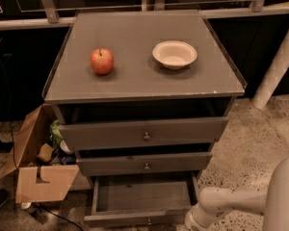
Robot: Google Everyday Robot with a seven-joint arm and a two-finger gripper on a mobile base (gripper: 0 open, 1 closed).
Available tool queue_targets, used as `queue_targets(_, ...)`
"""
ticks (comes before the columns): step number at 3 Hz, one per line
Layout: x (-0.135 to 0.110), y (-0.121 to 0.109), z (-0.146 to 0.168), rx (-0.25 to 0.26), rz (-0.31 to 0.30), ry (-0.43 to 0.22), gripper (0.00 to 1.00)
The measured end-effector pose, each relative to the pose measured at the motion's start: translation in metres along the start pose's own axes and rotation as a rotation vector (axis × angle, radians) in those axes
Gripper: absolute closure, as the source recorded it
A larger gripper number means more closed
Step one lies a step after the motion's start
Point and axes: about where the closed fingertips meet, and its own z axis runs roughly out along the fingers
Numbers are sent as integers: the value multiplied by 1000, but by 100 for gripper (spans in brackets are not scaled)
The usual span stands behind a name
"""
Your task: Open bottom drawer
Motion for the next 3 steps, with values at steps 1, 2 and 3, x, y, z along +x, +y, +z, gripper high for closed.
queue_targets(1, -46, -16, -7, 26, -68, 1, 0)
queue_targets(2, -78, -30, -1, 33, -92, 15, 0)
queue_targets(3, -79, -31, 0, 35, -97, 16, 0)
